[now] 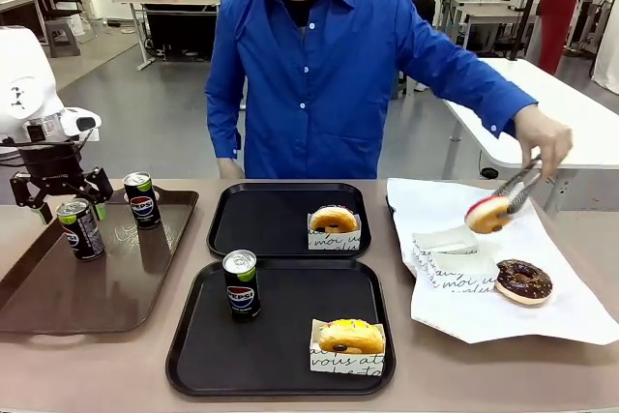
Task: Set up donuts and drinks on trays.
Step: Pick up one Pepsi coke from the Handle tray and place it on the Flat Tray without a Pepsi coke.
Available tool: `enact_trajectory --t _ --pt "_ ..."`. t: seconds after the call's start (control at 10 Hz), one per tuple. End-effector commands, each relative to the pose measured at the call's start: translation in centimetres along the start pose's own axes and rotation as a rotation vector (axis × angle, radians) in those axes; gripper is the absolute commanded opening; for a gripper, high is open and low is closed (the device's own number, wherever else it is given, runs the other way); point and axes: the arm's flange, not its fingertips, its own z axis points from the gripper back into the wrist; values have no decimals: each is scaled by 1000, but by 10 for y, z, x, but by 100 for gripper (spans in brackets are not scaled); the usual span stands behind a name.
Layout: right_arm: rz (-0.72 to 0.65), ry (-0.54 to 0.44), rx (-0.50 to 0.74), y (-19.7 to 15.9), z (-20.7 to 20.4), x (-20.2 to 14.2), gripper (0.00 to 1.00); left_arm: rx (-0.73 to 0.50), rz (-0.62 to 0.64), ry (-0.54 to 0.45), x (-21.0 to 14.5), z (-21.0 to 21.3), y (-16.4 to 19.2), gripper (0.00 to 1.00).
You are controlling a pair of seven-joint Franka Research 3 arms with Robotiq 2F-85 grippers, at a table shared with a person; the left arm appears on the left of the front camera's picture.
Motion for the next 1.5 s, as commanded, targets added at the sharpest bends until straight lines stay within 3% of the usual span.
enact_trajectory --t 0.0,0.3,0.4,0.5,0.6,0.7,0.9,1.0,1.2,1.3,1.4 --pt "1 1 12 1 0 0 100 -8 -19 34 7 -1 -2 100" --pt "1 1 12 1 0 0 100 -42 -24 38 6 -6 -2 100" --pt "1 1 12 1 0 0 100 -50 -29 34 6 -4 -2 60" --pt "1 1 12 1 0 0 100 -51 -31 32 6 -2 -1 46" --pt "1 1 12 1 0 0 100 -53 -30 30 6 -2 -1 6" --pt "1 1 12 1 0 0 100 -53 -29 30 5 -2 -2 0" --pt "1 1 12 1 0 0 100 -52 -31 30 4 -2 -1 0" --pt "1 1 12 1 0 0 100 -51 -34 28 4 -2 -1 11" --pt "1 1 12 1 0 0 100 -42 -43 24 2 0 -1 0" --pt "1 1 12 1 0 0 100 -9 -45 40 -5 8 -3 8" --pt "1 1 12 1 0 0 100 -9 -82 35 -22 26 -5 8"
